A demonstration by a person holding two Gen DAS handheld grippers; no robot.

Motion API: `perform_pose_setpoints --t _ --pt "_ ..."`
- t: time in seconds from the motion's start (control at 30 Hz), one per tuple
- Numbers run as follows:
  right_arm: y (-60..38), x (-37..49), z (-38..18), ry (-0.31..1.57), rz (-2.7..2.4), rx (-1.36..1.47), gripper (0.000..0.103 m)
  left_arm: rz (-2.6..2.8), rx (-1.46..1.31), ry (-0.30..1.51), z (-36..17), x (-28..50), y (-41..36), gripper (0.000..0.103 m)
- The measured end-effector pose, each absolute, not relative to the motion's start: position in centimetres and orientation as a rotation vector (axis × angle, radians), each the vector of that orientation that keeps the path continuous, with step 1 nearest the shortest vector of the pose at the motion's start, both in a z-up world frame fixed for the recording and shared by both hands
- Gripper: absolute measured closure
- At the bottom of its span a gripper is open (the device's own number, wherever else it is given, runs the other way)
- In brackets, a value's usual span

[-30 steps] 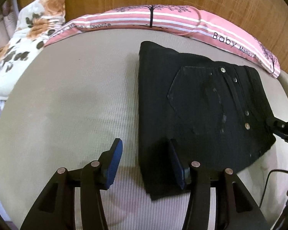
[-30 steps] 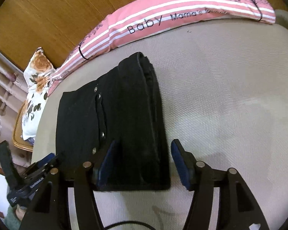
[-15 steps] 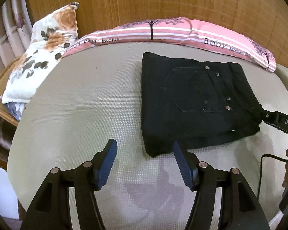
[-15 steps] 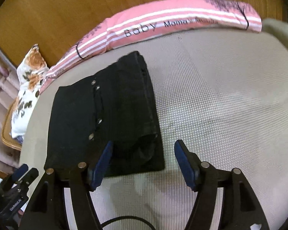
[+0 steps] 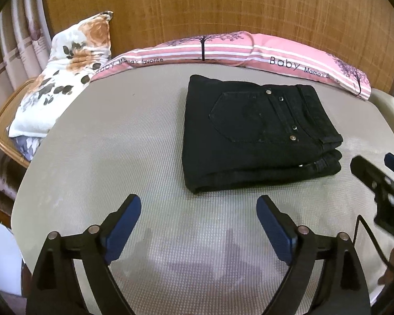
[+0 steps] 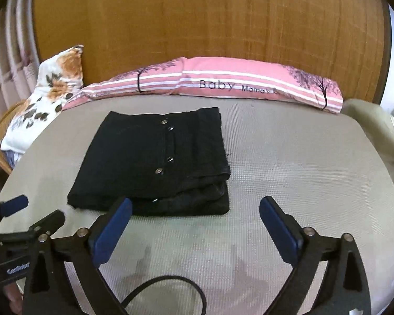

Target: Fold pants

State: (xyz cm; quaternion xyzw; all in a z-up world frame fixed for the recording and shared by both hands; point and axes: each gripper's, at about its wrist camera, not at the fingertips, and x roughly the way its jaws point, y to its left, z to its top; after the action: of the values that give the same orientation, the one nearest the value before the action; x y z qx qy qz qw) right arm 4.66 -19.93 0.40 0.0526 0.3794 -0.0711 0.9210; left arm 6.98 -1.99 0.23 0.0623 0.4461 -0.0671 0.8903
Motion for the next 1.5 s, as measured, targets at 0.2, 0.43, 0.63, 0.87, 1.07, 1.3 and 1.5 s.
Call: perform_pose_setpoints --t 0.2,0.43,0.63,0.87,1.07,1.3,1.5 --pt "-19.3 3.5 0.5 0.782 -0.127 0.141 0.005 -0.126 0.126 0.913 0.2 6.1 -1.9 0.01" --pt "-18.9 3.0 0.6 0.78 -0.132 0.142 0.005 -0.116 0.127 0.894 0.6 5.5 -1.9 0.01" --pt "-19.0 3.0 0.5 0.784 -0.132 0.143 0.005 -0.106 0.127 0.892 0.6 5.3 -1.9 0.01" --pt "-18.8 2.9 0.5 0.783 -0.14 0.13 0.005 -0.106 0.122 0.903 0.4 5.3 -1.8 0.01" --pt "-18.8 3.1 0.4 0.785 -0.136 0.131 0.005 -0.107 0.113 0.917 0.2 5.5 -1.7 0.01" --pt "-18.7 2.9 0.2 0.795 -0.135 0.138 0.005 -0.108 0.113 0.923 0.2 5.5 -1.6 0.01" --pt "-18.8 2.9 0.1 0.803 -0.136 0.149 0.005 -0.107 0.115 0.924 0.1 5.4 -1.7 0.01"
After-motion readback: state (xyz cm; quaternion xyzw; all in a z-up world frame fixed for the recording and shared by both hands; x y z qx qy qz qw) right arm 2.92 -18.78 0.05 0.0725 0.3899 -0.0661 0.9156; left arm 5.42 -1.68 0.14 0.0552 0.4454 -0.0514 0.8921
